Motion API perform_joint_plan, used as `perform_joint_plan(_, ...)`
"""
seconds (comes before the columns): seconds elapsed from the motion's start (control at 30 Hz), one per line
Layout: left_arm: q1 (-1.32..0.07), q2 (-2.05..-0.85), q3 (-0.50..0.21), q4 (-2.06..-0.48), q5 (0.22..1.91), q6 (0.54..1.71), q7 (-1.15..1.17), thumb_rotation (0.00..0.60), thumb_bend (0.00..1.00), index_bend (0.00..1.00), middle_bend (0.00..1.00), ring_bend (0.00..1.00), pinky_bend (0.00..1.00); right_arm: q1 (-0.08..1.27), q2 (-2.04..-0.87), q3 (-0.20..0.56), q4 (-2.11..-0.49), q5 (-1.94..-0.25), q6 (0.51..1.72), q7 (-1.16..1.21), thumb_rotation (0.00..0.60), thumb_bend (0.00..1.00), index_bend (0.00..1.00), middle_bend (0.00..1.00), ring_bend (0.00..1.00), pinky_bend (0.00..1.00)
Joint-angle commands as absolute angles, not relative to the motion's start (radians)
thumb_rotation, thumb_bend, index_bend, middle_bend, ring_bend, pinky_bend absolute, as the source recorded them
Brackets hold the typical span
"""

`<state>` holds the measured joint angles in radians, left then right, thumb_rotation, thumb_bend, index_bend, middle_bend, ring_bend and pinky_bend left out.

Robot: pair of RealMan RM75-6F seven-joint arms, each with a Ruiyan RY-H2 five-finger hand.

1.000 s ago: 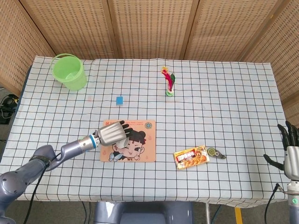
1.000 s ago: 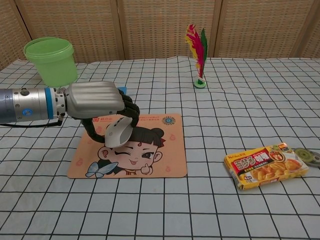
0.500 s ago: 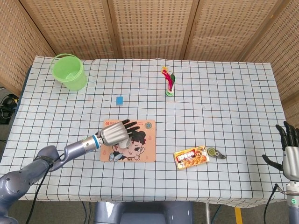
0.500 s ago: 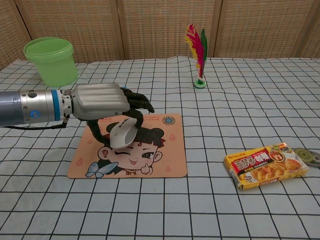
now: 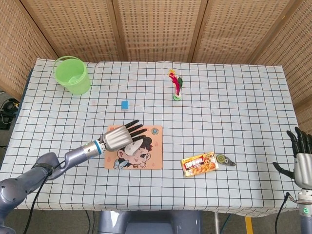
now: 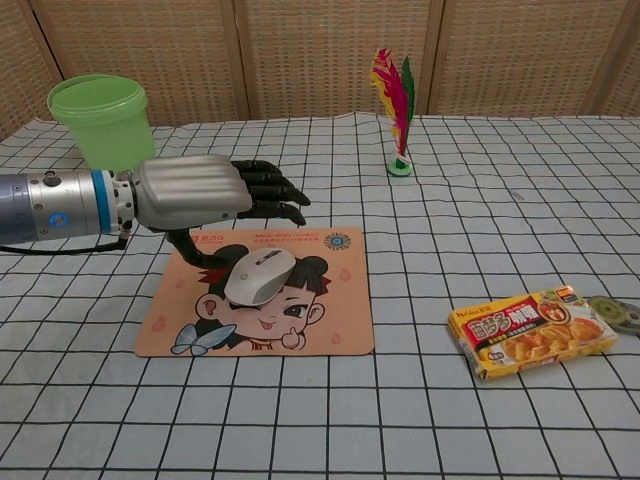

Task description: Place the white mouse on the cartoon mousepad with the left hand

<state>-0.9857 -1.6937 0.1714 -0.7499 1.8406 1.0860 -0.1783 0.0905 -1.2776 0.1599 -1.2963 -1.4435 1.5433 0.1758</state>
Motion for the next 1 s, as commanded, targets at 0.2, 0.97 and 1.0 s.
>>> perform_joint_plan(0.2, -0.902, -1.567, 0.12, -0.945, 1.758, 1.183, -0.142, 0.6, 0.31, 0.1, 0.0, 0.0, 0.0, 0.093, -1.279, 0.152, -1.299, -1.449, 1.534, 0.171, 0.6, 0.08, 0.13, 0.0, 0.0, 0.0)
perform_joint_plan(0.97, -0.279, -1.327, 0.161, -1.543, 1.46, 1.616, 0.385, 0.6, 0.18, 0.0, 0.0, 0.0, 0.0, 0.115, -1.266, 0.102, -1.359, -1.517, 1.504, 0.124, 0.6, 0.08, 0.09, 0.0, 0.0, 0.0)
perform_joint_plan(1.0, -0.261, -1.33, 0.16, -1.539, 1.456, 1.63, 0.381, 0.6, 0.18, 0.0, 0.0, 0.0, 0.0, 0.116, -1.266, 0.1, -1.361, -1.52, 1.504, 0.122, 0.6, 0.08, 0.09, 0.0, 0.0, 0.0)
